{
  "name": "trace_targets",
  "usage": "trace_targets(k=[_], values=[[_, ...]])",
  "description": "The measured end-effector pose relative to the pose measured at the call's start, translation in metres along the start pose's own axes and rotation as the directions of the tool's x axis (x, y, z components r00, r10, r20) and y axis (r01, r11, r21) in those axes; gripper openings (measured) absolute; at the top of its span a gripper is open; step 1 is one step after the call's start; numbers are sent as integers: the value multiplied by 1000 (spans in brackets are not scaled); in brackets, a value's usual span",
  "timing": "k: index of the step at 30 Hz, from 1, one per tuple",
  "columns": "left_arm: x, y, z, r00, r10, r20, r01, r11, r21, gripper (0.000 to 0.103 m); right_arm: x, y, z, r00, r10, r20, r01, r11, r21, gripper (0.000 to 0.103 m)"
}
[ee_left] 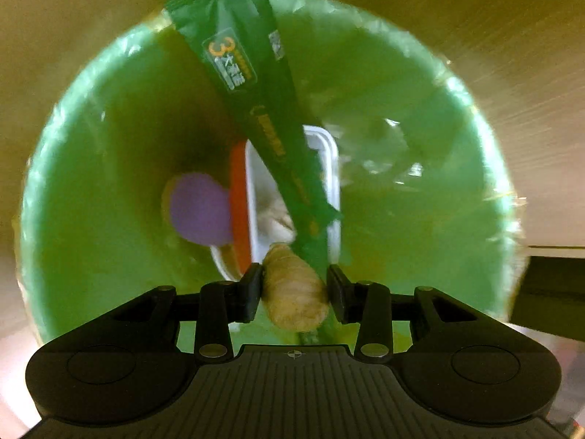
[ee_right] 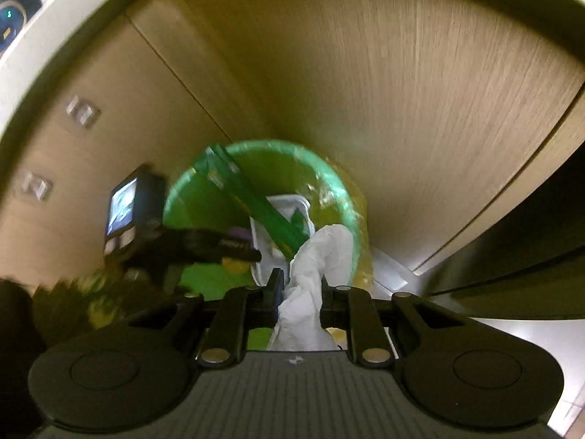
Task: Collect trash
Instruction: 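Carry ginger and tissue over the green bin and open the left gripper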
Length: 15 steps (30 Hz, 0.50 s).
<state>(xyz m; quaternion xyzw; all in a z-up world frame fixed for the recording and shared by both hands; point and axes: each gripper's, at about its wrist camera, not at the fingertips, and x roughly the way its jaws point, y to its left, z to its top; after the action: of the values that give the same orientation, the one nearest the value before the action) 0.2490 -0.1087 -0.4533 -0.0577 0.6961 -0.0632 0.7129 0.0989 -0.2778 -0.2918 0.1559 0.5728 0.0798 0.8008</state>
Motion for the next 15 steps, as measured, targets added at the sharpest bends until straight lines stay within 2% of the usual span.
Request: trace_targets(k=[6,15], values=[[-23,2,-4,999,-50,17,50,999,0,42,5,-9,-7,999,-19,-45,21,999,39,16],[-79,12,-10,993,-108,40,105,992,63,42,46,14,7,996,6,-88,-1,998,61,16]])
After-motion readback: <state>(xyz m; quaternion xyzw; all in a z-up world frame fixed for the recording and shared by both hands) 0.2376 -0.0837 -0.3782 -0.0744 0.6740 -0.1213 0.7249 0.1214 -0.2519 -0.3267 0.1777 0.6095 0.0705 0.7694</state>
